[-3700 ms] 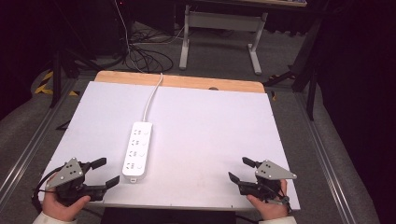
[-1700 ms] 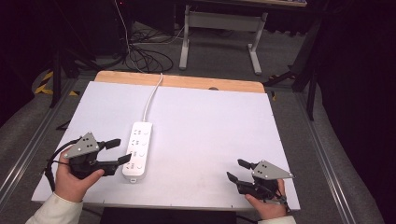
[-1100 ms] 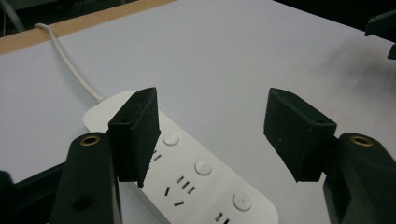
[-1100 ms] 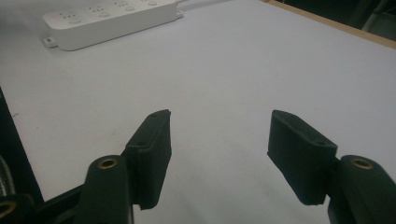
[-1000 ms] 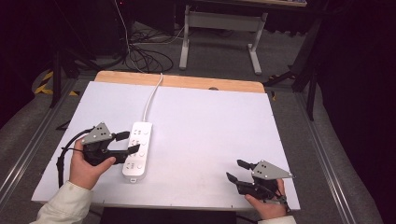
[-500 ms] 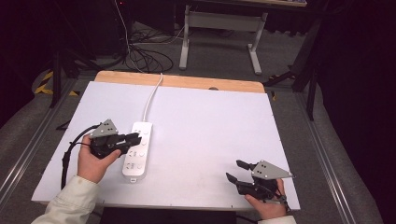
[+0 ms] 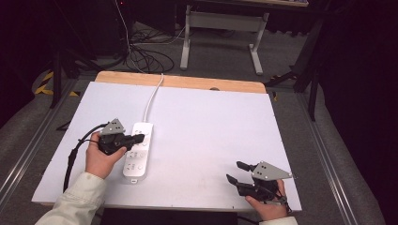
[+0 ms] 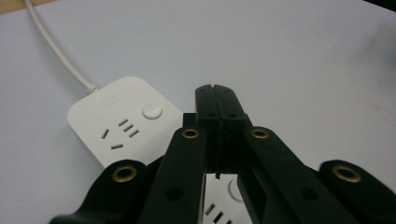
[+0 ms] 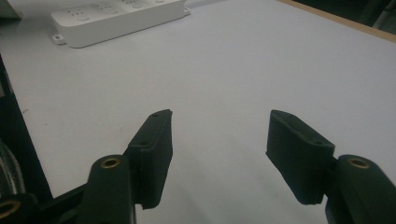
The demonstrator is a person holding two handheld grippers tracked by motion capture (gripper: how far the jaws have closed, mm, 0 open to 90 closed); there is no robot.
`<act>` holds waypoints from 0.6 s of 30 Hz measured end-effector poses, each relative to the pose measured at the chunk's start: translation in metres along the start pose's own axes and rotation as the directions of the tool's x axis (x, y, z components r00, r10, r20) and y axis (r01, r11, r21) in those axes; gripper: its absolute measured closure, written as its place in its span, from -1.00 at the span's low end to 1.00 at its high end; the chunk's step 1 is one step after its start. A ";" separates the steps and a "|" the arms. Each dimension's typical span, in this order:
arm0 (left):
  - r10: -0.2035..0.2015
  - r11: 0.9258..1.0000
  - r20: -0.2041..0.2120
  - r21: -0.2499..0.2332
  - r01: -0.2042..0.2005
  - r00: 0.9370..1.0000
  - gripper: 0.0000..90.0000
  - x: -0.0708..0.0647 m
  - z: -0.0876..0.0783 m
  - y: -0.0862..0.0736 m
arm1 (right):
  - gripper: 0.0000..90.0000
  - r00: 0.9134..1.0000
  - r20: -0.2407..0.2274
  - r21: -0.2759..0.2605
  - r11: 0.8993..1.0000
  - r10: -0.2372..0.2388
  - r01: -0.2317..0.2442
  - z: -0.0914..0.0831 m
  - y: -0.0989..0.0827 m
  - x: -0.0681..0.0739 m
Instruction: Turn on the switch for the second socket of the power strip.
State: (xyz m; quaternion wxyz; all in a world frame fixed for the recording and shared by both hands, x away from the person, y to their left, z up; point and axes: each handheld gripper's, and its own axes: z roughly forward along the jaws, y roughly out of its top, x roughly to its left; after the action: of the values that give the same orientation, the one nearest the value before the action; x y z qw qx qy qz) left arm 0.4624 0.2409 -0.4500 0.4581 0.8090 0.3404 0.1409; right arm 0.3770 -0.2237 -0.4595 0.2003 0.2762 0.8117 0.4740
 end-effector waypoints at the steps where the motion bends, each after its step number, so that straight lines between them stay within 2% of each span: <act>1: -0.005 1.000 0.004 0.003 0.005 1.000 1.00 0.000 0.001 -0.001 | -0.08 1.000 0.001 0.000 1.000 -0.001 0.001 0.000 0.000 0.000; 4: -0.008 1.000 0.002 0.013 0.008 1.000 1.00 0.003 0.006 -0.002 | -0.08 1.000 0.004 0.003 1.000 -0.003 0.003 0.000 0.000 0.000; 6: 0.007 1.000 -0.015 0.019 -0.006 1.000 1.00 0.004 0.007 -0.003 | -0.08 1.000 0.001 0.003 1.000 0.002 -0.002 0.000 0.000 0.000; 8: -0.008 1.000 -0.005 0.022 0.009 1.000 1.00 0.003 0.010 -0.004 | -0.08 1.000 0.001 0.003 1.000 0.004 -0.004 0.000 -0.001 -0.001; 9: 0.008 1.000 -0.014 0.030 -0.008 1.000 1.00 0.004 0.011 -0.004 | -0.08 1.000 0.000 0.002 1.000 0.004 -0.004 0.001 -0.001 -0.001; 12: 0.011 0.999 -0.018 0.046 -0.010 1.000 1.00 0.005 0.014 -0.005 | -0.08 1.000 0.000 0.002 1.000 0.005 -0.005 0.000 -0.001 -0.001; 15: -0.004 0.998 -0.007 0.060 0.005 1.000 1.00 0.003 0.016 -0.006 | -0.08 1.000 0.001 0.004 1.000 0.004 -0.004 0.001 -0.001 -0.001; 18: 0.010 0.997 -0.022 0.078 -0.009 1.000 1.00 0.003 0.019 -0.007 | -0.08 1.000 -0.001 0.007 1.000 0.008 -0.008 0.001 -0.001 -0.001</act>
State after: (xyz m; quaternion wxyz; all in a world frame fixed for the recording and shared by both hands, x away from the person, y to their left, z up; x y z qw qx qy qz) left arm 0.4721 0.2328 -0.4663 0.4218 0.8262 0.3468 0.1387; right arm 0.3780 -0.2238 -0.4607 0.1968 0.2801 0.8124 0.4721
